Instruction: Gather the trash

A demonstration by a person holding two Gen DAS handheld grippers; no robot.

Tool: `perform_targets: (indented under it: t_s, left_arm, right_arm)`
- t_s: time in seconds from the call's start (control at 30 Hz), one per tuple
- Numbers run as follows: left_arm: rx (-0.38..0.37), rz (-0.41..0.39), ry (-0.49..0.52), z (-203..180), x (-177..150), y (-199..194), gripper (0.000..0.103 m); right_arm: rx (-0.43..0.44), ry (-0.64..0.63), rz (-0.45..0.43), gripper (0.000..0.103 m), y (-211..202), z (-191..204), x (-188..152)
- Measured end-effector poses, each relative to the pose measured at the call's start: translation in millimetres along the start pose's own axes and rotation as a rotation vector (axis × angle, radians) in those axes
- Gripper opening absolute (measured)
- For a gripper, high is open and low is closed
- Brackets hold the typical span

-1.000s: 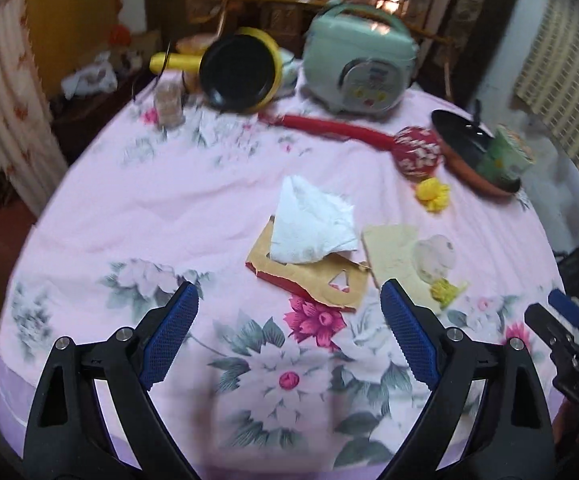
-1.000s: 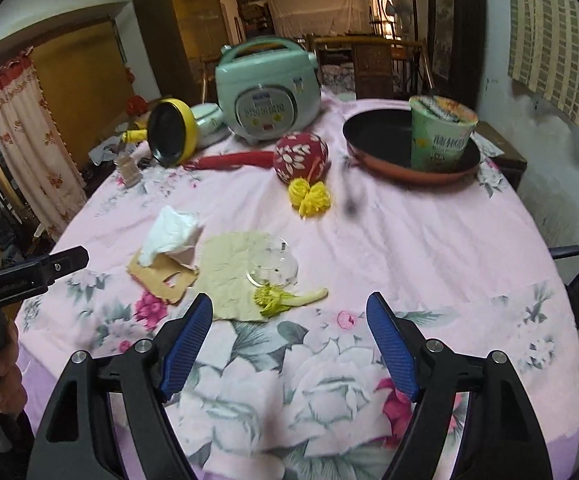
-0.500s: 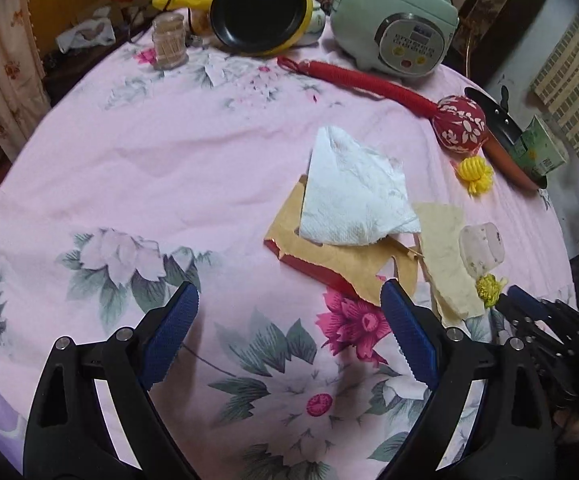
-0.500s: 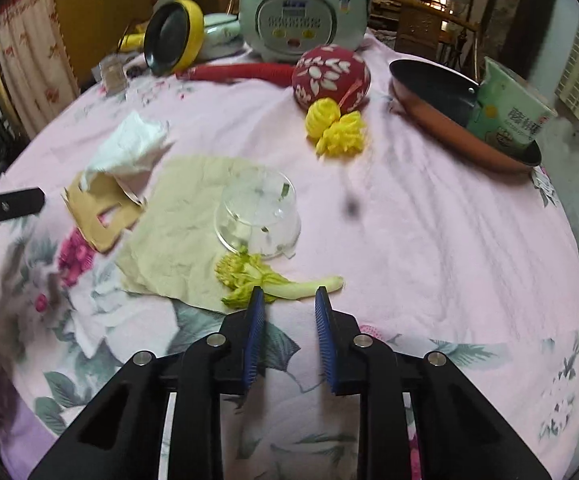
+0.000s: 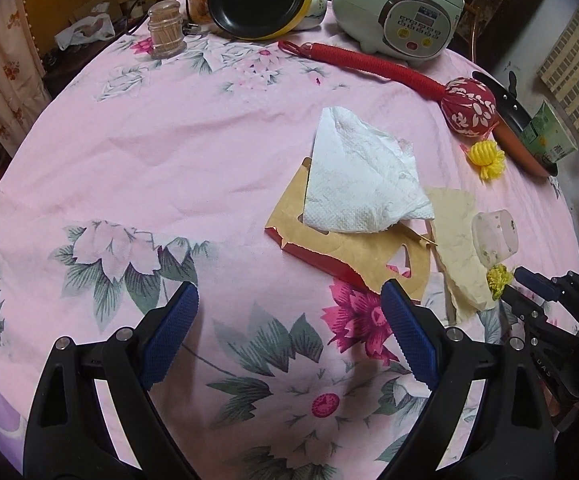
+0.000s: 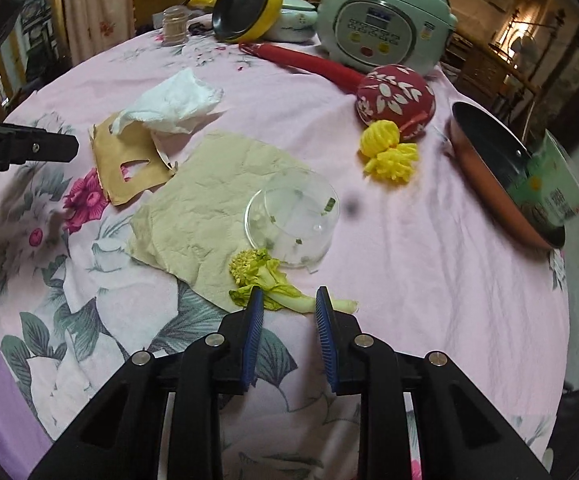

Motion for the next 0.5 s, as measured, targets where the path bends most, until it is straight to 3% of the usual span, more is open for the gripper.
perform_targets:
  t_s: [0.23, 0.3, 0.4, 0.5]
  left_arm:
    - [-0.008, 0.032, -0.013, 2, -2, 8, 0.089]
    - [-0.021, 0.047, -0.022, 3, -2, 10, 0.089]
    - [-0.025, 0.064, -0.039, 7, -3, 13, 0.089]
    - [-0.031, 0.073, -0.046, 7, -4, 14, 0.090]
  right_arm:
    - [0.063, -0.024, 0.006, 0.030, 6, -2, 6]
    - [0.081, -0.026, 0.008, 0.027, 6, -4, 5]
    - [0.112, 0.020, 0.008, 0.014, 0, -7, 0]
    - [0.182, 0.078, -0.004, 0.014, -11, -4, -5]
Point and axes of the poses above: each gripper's, at about its wrist camera, not at the fingertips, and y roughly the way its jaws point, z to its left, x to its top, the point moved 9 cm from there along y, roughly the way its jaws point, and after that the axes turned 11 degrees about x, right-handed, at the moved point
